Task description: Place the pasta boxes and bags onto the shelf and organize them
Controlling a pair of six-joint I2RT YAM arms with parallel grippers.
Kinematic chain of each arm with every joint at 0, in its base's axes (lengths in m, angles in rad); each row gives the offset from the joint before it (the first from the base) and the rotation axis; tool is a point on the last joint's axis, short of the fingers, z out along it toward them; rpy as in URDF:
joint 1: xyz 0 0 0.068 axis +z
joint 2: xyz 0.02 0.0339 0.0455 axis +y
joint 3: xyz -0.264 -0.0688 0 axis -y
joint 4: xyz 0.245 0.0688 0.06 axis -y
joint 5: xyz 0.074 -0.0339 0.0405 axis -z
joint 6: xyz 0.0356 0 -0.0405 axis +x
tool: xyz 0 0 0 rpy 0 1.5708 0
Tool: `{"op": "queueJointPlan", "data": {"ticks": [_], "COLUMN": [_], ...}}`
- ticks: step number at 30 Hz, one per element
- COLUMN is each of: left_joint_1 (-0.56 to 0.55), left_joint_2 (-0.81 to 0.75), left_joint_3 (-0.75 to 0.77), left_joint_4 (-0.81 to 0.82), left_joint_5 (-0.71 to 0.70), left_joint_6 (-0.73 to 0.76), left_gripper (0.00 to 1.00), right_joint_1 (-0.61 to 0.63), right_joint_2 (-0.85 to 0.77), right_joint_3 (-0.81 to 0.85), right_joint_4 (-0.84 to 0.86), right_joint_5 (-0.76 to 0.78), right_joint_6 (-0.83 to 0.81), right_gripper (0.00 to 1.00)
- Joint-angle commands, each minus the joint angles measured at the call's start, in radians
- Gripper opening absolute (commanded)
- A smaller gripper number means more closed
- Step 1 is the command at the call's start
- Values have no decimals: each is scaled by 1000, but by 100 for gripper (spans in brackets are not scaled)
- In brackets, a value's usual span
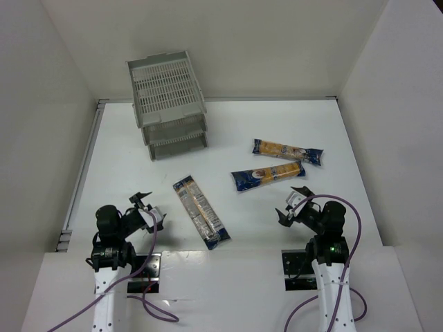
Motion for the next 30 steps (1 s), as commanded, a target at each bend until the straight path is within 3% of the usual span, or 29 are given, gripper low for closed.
{"op": "queueJointPlan", "data": {"ticks": [1,2,7,9,11,12,13,14,15,17,18,19,20,22,24,25,27,28,29,30], "left_joint_1": [-2,-2,-2,-2,-2,-2,-2,-2,-2,-2,-2,-2,-2,-2,-2,-2,-38,-60,-86,-133], "left_joint_2": [-15,-15,-15,-15,-15,-15,-15,-15,7,120,177,242,391,557,794,852,958,972,995,1005], "left_joint_3": [1,11,27,50,71,85,97,115,141,317,393,474,637,814,1036,1083,1134,1134,1134,1114], "left_joint_4": [22,0,22,2,134,361,464,538,555,444,329,275,203,151,65,36,-50,-72,-98,-98], "left_joint_5": [100,113,153,183,104,-68,-179,-279,-388,-436,-465,-497,-522,-624,-677,-677,-584,-546,-487,-463], "left_joint_6": [24,158,274,459,335,213,28,0,28,86,60,23,-94,-247,-414,-448,-544,-580,-618,-701], "left_gripper": [99,99,99,99,99,99,99,99,99,99,99,99,99,99,99,99,99,99,99,99], "right_joint_1": [9,9,9,9,9,9,9,9,9,9,18,18,18,18,18,29,85,136,200,343], "right_joint_2": [-9,-9,-9,-9,-9,-9,-9,-9,-9,-9,-9,16,43,193,361,573,798,996,1073,1131], "right_joint_3": [5,5,5,5,24,33,33,33,33,24,72,106,144,295,499,577,806,871,917,963], "right_joint_4": [22,34,25,7,-54,-67,-40,53,338,561,562,504,443,252,112,12,-39,-59,-111,-140], "right_joint_5": [12,12,-60,-78,-138,-228,-259,-270,-261,-84,-18,91,142,198,236,259,439,554,675,869], "right_joint_6": [1,12,-50,-121,-305,-392,-479,-427,-316,-70,-90,-144,-190,-270,-278,-243,-104,55,93,94], "right_gripper": [100,100,100,100,100,100,100,100,100,100,100,100,100,100,100,100,100,100,100,100]}}
